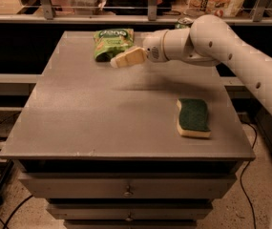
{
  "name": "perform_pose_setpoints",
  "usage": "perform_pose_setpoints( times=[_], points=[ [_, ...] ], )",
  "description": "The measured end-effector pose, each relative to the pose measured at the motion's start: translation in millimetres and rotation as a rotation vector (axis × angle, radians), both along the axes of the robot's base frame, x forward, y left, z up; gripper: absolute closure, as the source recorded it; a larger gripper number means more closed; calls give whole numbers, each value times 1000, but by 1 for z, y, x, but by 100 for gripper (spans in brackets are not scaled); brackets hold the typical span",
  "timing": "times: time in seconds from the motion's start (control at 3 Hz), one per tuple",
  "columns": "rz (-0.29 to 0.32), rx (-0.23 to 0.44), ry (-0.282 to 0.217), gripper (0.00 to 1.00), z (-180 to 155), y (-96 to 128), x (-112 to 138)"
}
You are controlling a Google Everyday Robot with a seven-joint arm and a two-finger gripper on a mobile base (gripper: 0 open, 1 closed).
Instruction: Pick green rice chip bag
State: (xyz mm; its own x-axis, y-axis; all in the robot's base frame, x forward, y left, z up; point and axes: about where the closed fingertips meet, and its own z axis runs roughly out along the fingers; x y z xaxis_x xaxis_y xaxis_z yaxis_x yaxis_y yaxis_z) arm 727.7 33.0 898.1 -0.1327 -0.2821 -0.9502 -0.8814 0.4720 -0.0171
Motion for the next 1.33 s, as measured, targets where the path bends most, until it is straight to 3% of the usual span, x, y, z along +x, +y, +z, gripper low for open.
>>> perform_pose_setpoints(
  times=[0.67, 1.33],
  points=[
    [-44, 20, -50, 0, -14, 18, 49],
    [-157, 50, -75, 0, -28, 12, 95]
  ],
)
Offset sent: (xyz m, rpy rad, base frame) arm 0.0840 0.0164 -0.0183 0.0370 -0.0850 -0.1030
